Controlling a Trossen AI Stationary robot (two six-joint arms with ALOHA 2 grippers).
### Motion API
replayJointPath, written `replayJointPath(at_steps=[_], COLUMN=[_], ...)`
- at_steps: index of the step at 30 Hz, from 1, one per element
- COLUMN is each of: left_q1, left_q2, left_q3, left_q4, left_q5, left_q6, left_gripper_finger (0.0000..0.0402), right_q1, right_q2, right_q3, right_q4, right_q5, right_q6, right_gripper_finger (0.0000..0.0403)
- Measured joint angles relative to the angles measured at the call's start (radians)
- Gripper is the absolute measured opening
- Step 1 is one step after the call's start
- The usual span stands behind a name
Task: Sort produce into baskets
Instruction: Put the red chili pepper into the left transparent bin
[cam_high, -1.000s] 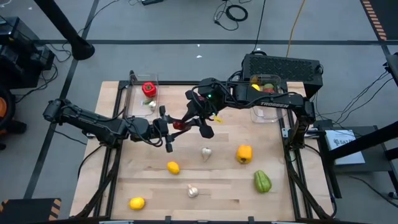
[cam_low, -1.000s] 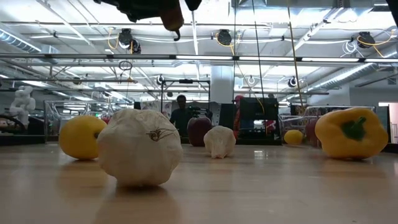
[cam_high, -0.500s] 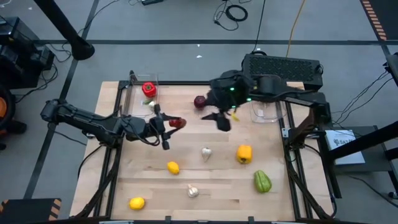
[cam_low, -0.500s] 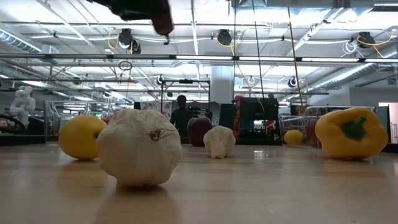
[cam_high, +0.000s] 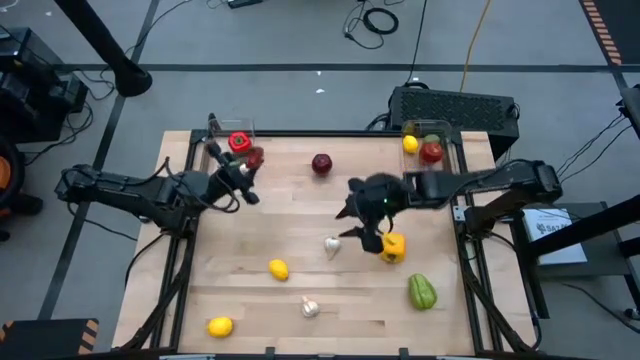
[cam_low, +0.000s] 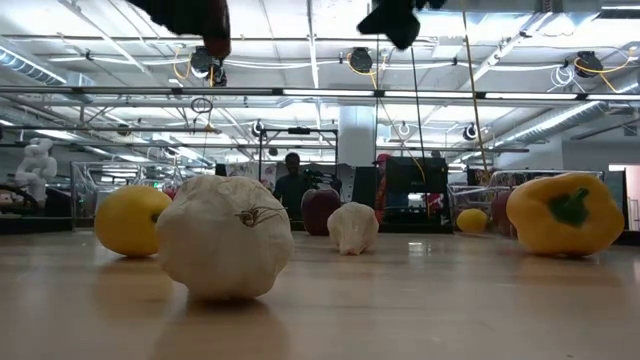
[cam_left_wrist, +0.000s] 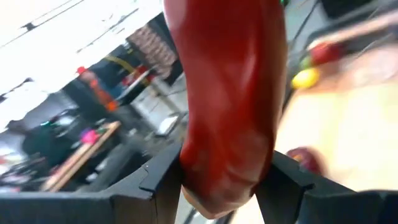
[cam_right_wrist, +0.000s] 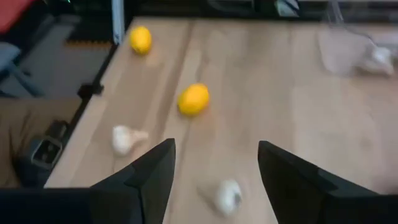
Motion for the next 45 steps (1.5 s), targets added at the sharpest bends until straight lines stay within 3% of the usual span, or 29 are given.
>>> replayJointPath(at_steps=[5,8,14,21,26,35,45], left_q1=[0.144,0.237,0.435,0.629,0.701,0.798,0.813], left_q2=[0.0,-0.001,0.0,0.003,0.034,0.16,0.31], left_q3=[0.0,0.0,0.0,0.0,0.0,0.0,0.0], left_q4=[-0.132,-0.208,-0.324,-0.452,-0.515,-0.608,-0.658], left_q5=[-0.004,0.0,0.154,0.256,0.425,0.435,0.467], left_q6=[-0.027,-0.142,-0.294,-0.492,-0.591,-0.704,-0.759], left_gripper_finger=[0.0173,0.0173,0.0173,0.0173,0.0173,0.0173,0.0174], right_q1=[0.034,0.037,0.038,0.039,0.039,0.039,0.039], right_q2=[0.002,0.006,0.003,0.0,0.0,0.0,0.001], right_q3=[-0.172,-0.193,-0.192,-0.192,-0.192,-0.192,-0.192], right_q4=[0.258,0.237,0.194,0.199,0.204,0.21,0.2], right_q5=[0.0,-0.005,-0.006,-0.007,-0.008,-0.008,-0.008], right_q6=[0.025,0.038,0.07,0.07,0.07,0.07,0.07], right_gripper_finger=[0.0215,0.0215,0.0215,0.0215,0.0215,0.0215,0.0215])
